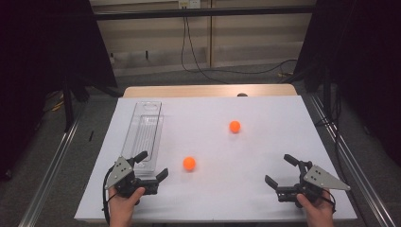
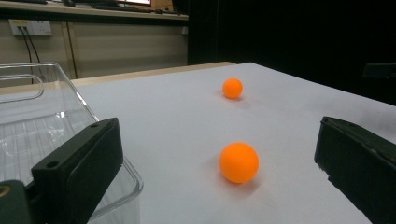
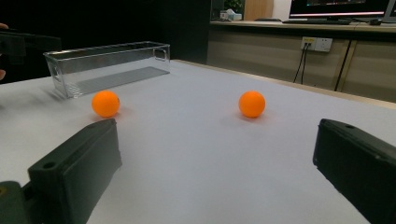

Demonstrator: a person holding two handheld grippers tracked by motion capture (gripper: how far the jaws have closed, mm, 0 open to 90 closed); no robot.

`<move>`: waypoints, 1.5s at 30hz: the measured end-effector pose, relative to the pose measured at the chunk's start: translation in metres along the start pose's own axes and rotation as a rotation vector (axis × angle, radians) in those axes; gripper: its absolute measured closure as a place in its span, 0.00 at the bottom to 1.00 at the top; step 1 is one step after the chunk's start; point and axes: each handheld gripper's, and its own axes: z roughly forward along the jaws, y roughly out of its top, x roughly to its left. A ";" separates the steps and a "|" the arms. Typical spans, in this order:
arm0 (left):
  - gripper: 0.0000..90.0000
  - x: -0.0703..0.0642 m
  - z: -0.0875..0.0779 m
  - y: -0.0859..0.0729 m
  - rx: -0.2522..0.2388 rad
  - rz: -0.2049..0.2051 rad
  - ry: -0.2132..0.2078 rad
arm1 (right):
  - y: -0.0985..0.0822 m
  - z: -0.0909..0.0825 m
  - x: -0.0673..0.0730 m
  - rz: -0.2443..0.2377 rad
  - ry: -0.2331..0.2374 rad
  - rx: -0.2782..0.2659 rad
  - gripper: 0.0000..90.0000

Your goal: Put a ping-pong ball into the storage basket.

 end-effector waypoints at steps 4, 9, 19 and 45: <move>0.01 -0.002 0.002 0.001 -0.005 0.002 -0.005 | 0.000 0.000 0.000 0.000 0.000 -0.002 0.00; 0.01 -0.004 0.006 0.001 -0.001 -0.003 -0.011 | 0.000 0.000 0.000 -0.001 -0.001 -0.003 0.00; 0.01 -0.007 0.012 0.003 0.009 0.004 -0.016 | 0.000 -0.001 -0.001 -0.001 -0.002 -0.006 0.00; 0.01 -0.014 0.029 0.006 0.040 0.016 -0.028 | 0.001 -0.001 0.000 -0.002 0.005 -0.004 0.01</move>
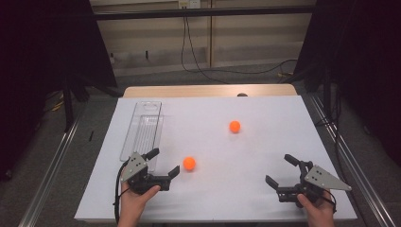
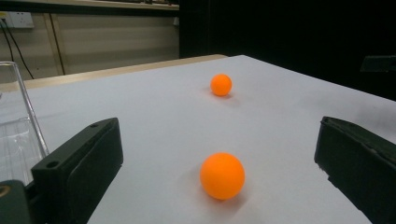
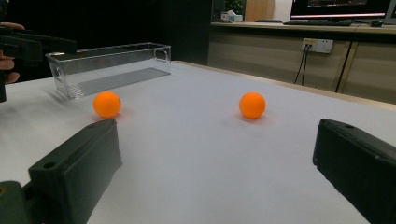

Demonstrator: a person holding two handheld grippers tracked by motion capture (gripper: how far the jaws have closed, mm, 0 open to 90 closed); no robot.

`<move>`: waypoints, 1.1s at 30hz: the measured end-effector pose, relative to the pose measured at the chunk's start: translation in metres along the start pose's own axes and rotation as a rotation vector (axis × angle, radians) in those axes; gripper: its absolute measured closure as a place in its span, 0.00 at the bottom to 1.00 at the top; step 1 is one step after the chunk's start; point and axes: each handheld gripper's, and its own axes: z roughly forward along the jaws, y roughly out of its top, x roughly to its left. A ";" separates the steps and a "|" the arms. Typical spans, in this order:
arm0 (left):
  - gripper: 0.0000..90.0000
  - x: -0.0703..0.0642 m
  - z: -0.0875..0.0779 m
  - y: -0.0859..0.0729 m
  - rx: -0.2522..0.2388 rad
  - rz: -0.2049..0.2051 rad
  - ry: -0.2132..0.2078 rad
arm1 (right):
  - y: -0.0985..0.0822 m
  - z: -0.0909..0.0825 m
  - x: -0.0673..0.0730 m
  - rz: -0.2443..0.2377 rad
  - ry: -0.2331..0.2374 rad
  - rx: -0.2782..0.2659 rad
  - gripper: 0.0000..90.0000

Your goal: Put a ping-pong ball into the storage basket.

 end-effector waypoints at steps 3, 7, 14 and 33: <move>0.01 -0.001 0.001 0.000 0.004 -0.001 0.001 | 0.000 0.000 0.000 -0.001 0.000 -0.001 0.01; 0.01 -0.002 0.003 0.001 0.013 -0.002 -0.004 | 0.000 0.000 0.000 -0.001 -0.002 -0.001 0.01; 0.01 -0.003 0.008 0.002 0.030 0.000 -0.005 | 0.000 0.000 0.000 -0.001 -0.001 -0.002 0.01; 0.01 -0.009 0.020 0.002 0.092 -0.005 -0.026 | 0.000 0.000 0.000 -0.001 -0.003 -0.001 0.01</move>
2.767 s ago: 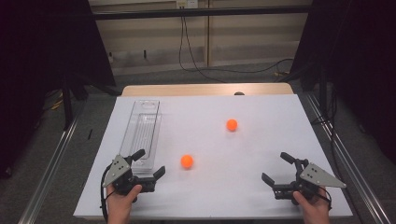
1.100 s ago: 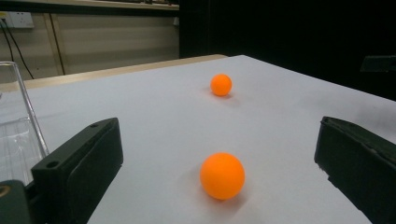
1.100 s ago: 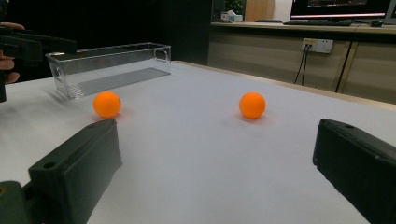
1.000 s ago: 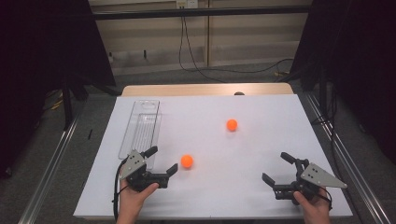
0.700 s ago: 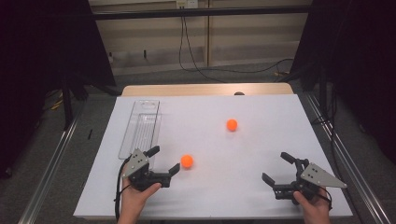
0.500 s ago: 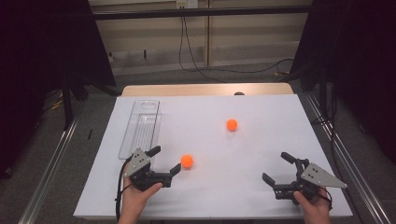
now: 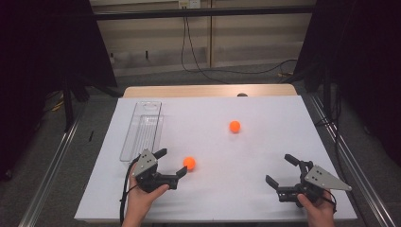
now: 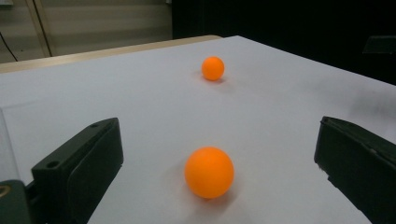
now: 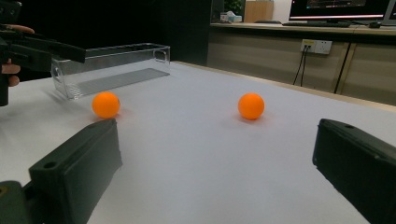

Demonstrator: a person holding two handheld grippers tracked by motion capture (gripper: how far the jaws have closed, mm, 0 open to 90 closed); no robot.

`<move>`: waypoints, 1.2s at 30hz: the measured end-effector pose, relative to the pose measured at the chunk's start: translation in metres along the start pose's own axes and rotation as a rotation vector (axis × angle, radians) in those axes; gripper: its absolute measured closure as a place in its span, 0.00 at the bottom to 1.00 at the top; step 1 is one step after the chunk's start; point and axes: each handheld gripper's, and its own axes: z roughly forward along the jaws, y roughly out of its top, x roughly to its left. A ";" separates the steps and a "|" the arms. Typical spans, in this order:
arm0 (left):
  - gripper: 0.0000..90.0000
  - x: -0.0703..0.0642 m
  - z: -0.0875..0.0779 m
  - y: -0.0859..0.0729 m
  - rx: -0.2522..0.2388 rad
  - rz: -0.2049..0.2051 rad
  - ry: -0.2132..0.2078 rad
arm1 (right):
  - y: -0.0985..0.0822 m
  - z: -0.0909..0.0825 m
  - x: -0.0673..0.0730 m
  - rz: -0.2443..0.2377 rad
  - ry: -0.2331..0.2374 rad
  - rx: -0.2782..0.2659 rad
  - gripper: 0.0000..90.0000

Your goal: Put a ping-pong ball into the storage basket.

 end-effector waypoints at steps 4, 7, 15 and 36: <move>0.01 0.000 0.001 0.000 0.007 0.001 0.008 | 0.000 0.000 0.000 -0.003 -0.001 0.000 0.01; 0.01 -0.001 0.003 0.001 0.014 -0.001 0.005 | 0.000 0.000 0.000 -0.003 -0.001 0.000 0.01; 0.01 -0.003 0.007 0.001 0.044 0.000 0.008 | 0.000 0.000 0.000 -0.004 0.000 0.003 0.01; 0.02 -0.005 0.020 0.001 0.103 -0.005 0.011 | 0.000 0.001 0.001 -0.005 0.004 0.004 0.01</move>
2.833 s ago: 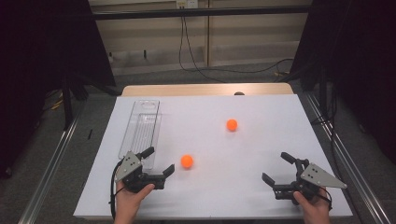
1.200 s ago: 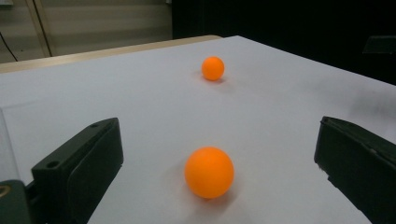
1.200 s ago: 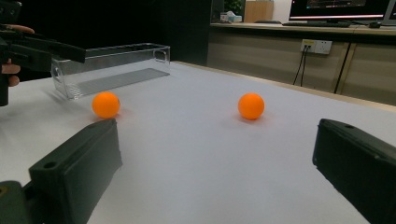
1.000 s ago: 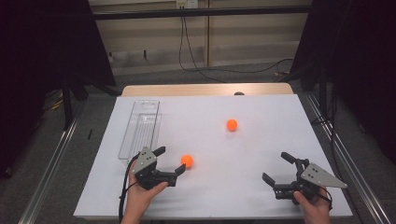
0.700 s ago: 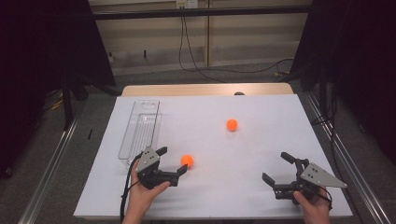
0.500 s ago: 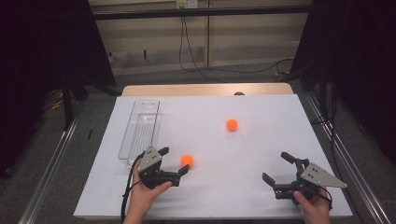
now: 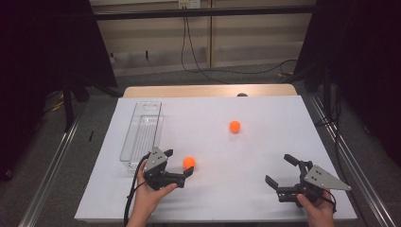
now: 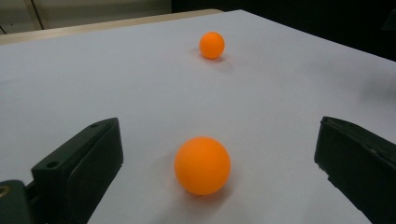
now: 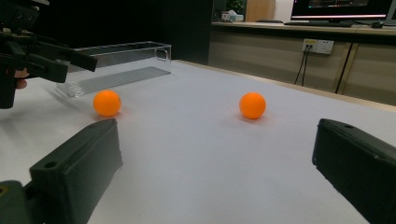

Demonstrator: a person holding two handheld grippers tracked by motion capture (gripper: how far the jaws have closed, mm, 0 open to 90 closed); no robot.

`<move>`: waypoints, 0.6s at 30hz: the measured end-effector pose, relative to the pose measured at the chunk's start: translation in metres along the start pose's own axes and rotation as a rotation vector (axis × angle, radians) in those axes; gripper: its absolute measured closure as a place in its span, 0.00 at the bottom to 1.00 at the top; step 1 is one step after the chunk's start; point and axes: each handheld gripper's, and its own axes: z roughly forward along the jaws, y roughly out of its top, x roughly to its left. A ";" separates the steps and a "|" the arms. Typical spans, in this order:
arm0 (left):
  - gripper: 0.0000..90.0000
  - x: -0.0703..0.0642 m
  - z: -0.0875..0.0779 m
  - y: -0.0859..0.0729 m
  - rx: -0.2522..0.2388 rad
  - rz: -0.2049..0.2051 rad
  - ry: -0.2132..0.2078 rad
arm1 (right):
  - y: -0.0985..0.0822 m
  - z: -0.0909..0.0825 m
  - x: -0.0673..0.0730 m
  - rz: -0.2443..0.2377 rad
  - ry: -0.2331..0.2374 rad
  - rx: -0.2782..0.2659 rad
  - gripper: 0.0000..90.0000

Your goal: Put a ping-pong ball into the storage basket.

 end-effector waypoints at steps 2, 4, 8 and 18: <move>0.02 0.000 0.001 0.000 0.005 0.000 -0.003 | 0.000 0.000 0.000 -0.001 0.000 0.000 0.01; 0.02 -0.001 0.002 0.000 0.012 0.003 -0.004 | 0.000 0.000 0.000 -0.003 0.000 -0.001 0.01; 0.03 -0.002 0.006 0.000 0.030 0.004 0.000 | 0.000 0.000 0.000 -0.003 0.001 0.000 0.01; 0.03 -0.003 0.010 -0.002 0.069 0.006 -0.001 | 0.000 -0.001 0.000 -0.002 0.001 -0.003 0.01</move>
